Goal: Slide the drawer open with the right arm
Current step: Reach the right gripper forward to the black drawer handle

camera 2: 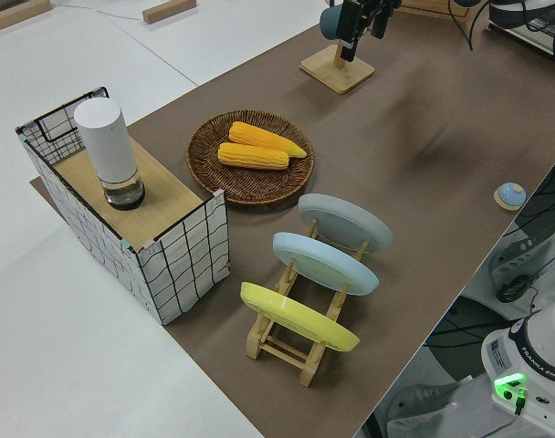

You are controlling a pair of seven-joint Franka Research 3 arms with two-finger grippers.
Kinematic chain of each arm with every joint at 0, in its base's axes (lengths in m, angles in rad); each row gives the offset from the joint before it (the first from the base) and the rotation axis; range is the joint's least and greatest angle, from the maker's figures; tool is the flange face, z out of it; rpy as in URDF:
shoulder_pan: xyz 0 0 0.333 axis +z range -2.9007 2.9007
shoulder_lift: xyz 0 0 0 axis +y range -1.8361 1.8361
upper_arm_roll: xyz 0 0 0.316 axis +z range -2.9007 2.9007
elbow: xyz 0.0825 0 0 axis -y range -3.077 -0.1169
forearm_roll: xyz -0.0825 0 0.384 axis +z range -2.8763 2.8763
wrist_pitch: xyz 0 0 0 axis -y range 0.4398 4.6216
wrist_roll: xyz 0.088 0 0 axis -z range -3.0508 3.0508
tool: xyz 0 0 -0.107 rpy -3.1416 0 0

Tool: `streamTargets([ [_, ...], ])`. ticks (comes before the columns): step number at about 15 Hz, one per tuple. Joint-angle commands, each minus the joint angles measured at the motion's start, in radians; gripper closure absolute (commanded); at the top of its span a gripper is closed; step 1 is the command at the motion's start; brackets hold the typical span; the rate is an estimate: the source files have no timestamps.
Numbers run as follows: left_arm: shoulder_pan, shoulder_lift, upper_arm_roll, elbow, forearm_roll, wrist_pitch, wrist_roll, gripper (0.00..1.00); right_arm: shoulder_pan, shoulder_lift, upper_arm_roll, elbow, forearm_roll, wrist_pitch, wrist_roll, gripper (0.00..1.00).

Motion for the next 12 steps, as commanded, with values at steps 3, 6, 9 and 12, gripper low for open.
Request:
streamTargets([
  [3,-0.005,-0.007,0.004,0.001,0.013,-0.005,0.006,0.0,-0.021,0.016,-0.024,0.008,-0.075,0.075,-0.072,0.017],
  [6,-0.005,-0.009,0.004,0.001,0.013,-0.005,0.006,0.0,-0.029,0.018,-0.043,0.009,-0.096,0.106,-0.077,0.017],
  [9,-0.005,-0.007,0.004,0.001,0.013,-0.005,0.006,0.0,-0.035,0.038,-0.067,0.009,-0.137,0.129,-0.074,0.017],
  [12,-0.005,-0.009,0.002,0.001,0.013,-0.005,0.005,0.0,-0.038,0.049,-0.104,0.014,-0.156,0.173,-0.074,0.017],
])
